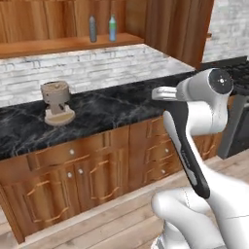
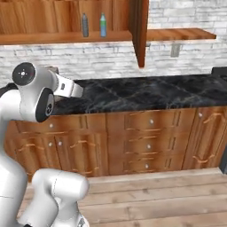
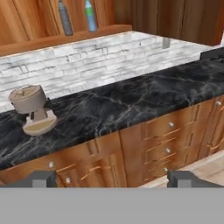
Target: Pick the bottled water, boxed drink, bottled water from the counter and place them in the open cabinet.
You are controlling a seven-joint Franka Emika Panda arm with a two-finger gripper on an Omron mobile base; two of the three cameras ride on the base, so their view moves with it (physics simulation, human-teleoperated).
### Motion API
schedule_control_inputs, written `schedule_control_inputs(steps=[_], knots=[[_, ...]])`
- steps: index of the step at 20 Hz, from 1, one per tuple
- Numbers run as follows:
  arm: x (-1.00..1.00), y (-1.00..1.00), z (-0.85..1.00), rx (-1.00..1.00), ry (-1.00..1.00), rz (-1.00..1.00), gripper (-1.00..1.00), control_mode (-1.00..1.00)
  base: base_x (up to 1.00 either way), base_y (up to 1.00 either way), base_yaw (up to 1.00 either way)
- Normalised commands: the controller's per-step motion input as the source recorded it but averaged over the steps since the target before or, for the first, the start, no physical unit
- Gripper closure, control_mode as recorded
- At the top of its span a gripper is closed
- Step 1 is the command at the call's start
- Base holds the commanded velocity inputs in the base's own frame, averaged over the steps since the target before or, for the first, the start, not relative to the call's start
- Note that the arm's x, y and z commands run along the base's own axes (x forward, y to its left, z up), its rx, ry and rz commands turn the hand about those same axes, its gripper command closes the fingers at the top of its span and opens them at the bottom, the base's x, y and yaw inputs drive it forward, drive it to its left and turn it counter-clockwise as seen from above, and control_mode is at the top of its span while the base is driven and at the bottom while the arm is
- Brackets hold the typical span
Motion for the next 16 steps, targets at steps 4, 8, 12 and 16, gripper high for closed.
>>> schedule_control_inputs(steps=[4, 8, 12, 16], knots=[[0.00, 0.00, 0.00, 0.00, 0.00, 0.00, -1.00, 1.00, -1.00, -0.04, -0.53], [0.00, 0.00, 0.00, 0.00, 0.00, 0.00, -1.00, 1.00, -0.84, 0.00, -0.73], [0.00, 0.00, 0.00, 0.00, 0.00, 0.00, -1.00, 1.00, -0.59, 0.00, -0.81], [0.00, 0.00, 0.00, 0.00, 0.00, 0.00, -1.00, 1.00, -0.47, 0.00, -0.82]])
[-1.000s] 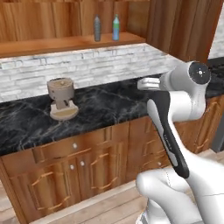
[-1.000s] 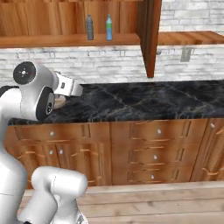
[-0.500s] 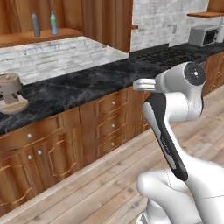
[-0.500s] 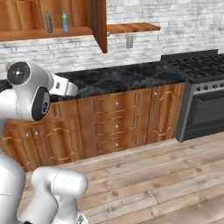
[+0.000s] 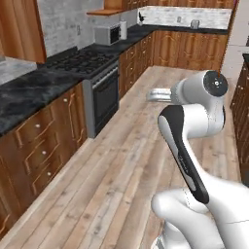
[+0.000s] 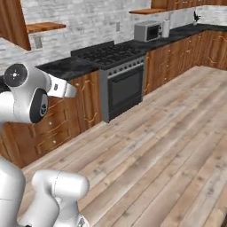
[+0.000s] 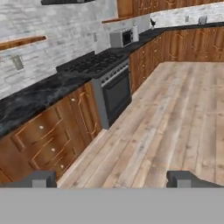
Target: Pick the bottled water, boxed drink, bottled water from the counter and place them in the open cabinet.
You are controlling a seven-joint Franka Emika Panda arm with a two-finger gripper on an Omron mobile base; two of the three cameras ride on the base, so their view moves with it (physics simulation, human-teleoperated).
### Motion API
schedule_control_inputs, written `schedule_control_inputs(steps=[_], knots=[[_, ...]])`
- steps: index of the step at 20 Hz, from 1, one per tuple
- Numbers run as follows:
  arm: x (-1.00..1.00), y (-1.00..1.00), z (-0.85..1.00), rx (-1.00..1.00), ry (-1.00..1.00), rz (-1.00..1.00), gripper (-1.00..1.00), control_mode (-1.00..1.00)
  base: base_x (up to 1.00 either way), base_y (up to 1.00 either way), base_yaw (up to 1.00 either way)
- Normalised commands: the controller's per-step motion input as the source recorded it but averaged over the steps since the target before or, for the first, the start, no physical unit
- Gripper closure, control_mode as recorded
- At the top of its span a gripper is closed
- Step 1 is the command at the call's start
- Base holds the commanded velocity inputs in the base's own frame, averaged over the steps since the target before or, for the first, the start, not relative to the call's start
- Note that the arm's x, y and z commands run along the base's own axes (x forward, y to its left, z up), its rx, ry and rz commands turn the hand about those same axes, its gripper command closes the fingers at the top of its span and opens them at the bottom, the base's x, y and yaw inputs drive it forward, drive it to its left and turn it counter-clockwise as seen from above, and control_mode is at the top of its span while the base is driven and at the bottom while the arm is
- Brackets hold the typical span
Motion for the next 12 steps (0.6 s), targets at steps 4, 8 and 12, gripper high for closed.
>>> schedule_control_inputs(steps=[4, 8, 12], knots=[[0.00, 0.00, 0.00, 0.00, 0.00, 0.00, -1.00, 1.00, -0.42, -0.01, -0.80], [0.00, 0.00, 0.00, 0.00, 0.00, 0.00, -1.00, 1.00, -0.06, -0.54, -0.67], [0.00, 0.00, 0.00, 0.00, 0.00, 0.00, -1.00, 1.00, 0.38, -0.83, -0.44]])
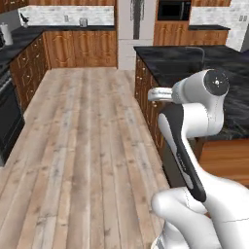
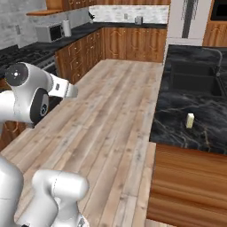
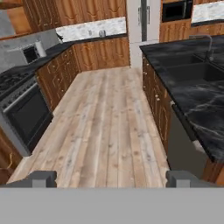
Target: Pick the bottled water, boxed drink, bottled water from the counter and place them in the open cabinet.
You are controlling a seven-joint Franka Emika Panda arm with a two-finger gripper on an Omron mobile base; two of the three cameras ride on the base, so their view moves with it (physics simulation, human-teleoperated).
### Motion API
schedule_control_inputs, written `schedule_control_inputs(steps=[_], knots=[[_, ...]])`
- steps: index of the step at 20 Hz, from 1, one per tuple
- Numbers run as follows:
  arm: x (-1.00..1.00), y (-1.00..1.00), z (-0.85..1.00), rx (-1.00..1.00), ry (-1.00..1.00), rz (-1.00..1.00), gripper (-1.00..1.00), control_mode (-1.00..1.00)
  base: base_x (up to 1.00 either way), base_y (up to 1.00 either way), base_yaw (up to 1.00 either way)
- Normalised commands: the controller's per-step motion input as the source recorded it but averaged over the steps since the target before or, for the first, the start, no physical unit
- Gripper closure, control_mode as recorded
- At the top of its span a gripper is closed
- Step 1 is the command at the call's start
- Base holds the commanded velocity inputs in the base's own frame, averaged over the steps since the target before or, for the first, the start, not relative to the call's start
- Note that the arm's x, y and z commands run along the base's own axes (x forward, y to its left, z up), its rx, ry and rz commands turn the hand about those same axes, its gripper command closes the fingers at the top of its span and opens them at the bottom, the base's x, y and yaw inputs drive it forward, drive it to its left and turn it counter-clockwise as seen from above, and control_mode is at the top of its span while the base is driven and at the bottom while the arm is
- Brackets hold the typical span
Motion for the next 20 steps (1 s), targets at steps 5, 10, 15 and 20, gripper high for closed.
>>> schedule_control_inputs(steps=[5, 10, 15, 20], knots=[[0.00, 0.00, 0.00, 0.00, 0.00, 0.00, -1.00, 1.00, 0.45, -1.00, -0.19], [0.00, 0.00, 0.00, 0.00, 0.00, 0.00, -1.00, 1.00, 0.53, -0.87, -0.11], [0.00, 0.00, 0.00, 0.00, 0.00, 0.00, -1.00, 1.00, 0.81, -0.34, -0.03], [0.00, 0.00, 0.00, 0.00, 0.00, 0.00, -1.00, 1.00, 0.95, -0.08, -0.02]])
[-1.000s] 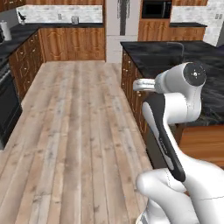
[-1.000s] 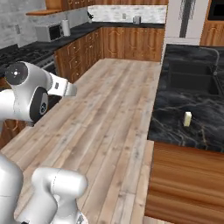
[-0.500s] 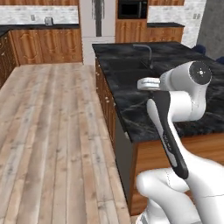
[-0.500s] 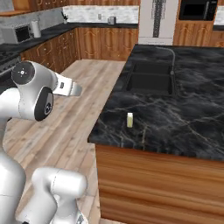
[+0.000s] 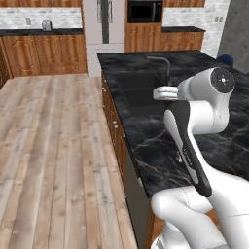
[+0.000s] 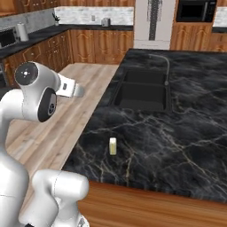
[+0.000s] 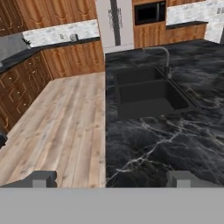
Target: Pick the bottled water, boxed drink, bottled water from the counter and place them in the open cabinet.
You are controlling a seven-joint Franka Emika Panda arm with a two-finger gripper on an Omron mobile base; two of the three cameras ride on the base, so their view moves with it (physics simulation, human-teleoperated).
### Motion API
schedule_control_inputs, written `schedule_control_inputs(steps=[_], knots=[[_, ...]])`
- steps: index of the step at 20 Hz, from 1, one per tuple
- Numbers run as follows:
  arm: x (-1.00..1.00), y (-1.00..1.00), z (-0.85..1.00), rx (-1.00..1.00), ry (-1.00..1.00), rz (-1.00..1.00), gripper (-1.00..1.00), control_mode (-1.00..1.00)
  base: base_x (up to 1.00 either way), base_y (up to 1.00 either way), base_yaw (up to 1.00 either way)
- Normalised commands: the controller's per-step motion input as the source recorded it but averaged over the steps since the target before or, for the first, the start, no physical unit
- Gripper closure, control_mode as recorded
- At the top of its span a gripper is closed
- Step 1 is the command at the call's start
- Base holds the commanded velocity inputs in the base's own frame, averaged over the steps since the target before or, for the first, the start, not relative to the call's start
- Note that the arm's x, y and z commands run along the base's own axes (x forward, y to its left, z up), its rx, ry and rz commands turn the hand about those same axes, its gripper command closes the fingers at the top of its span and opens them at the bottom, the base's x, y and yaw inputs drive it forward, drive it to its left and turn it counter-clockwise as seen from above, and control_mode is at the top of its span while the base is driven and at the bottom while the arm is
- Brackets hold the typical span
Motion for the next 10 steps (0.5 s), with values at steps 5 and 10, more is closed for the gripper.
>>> schedule_control_inputs(steps=[5, 10], knots=[[0.00, 0.00, 0.00, 0.00, 0.00, 0.00, -1.00, 1.00, 0.27, -0.51, -0.21], [0.00, 0.00, 0.00, 0.00, 0.00, 0.00, -1.00, 1.00, 0.00, -0.01, -0.02]])
